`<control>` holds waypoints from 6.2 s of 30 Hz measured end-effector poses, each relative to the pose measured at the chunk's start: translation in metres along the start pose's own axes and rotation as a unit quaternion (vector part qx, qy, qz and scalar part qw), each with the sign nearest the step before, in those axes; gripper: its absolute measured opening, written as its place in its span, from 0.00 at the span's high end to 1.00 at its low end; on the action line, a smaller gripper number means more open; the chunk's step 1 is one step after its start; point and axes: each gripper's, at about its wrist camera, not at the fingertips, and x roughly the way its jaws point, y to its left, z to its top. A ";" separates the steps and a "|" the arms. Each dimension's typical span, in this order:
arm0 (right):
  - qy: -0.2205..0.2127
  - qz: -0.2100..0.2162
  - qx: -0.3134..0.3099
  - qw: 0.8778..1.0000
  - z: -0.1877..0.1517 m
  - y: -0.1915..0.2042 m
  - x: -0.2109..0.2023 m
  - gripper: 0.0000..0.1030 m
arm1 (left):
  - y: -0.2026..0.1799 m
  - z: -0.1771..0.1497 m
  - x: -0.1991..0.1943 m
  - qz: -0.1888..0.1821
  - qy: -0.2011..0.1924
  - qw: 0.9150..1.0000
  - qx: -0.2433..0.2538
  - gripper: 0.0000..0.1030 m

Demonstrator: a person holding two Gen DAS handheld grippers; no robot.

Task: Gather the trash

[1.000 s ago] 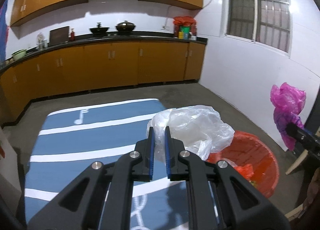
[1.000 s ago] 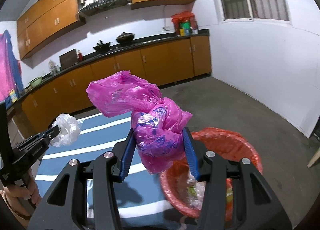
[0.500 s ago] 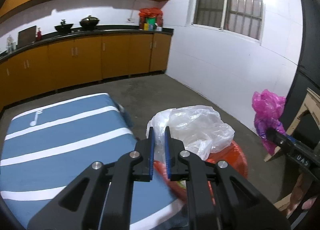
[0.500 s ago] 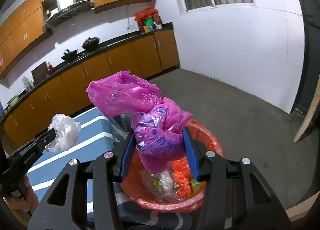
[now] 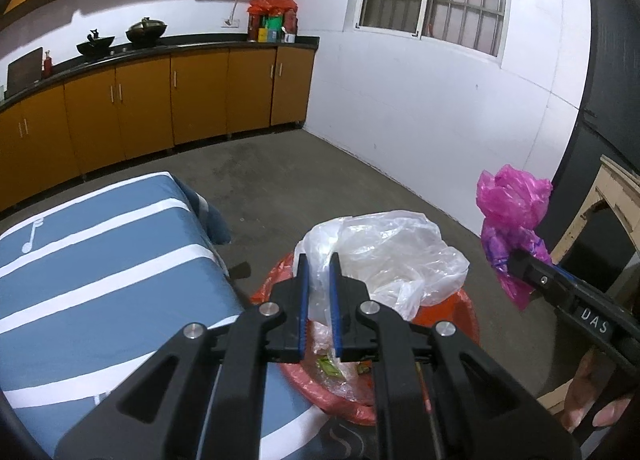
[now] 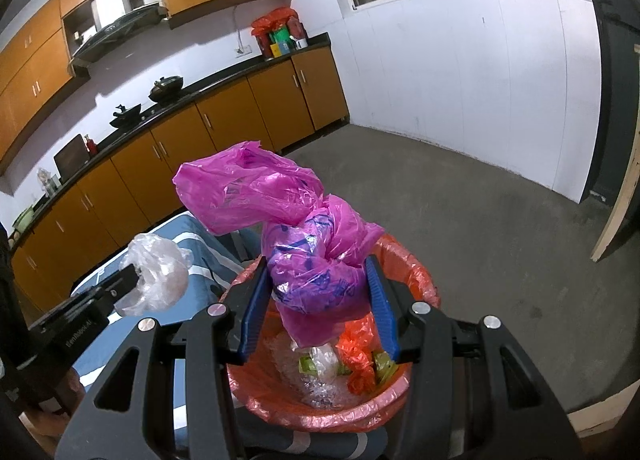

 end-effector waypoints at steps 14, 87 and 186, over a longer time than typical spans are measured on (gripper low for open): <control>0.010 0.016 0.022 1.000 0.000 -0.007 0.018 0.53 | 0.002 -0.008 0.048 -0.023 0.035 0.999 0.000 0.89; -0.113 -0.039 -0.180 0.976 -0.114 0.114 -0.132 0.02 | 0.099 -0.148 -0.232 0.237 -0.125 0.961 -0.073 0.04; -0.102 -0.073 -0.161 0.979 -0.131 0.099 -0.125 0.02 | 0.080 -0.162 -0.232 0.258 -0.119 0.956 -0.074 0.04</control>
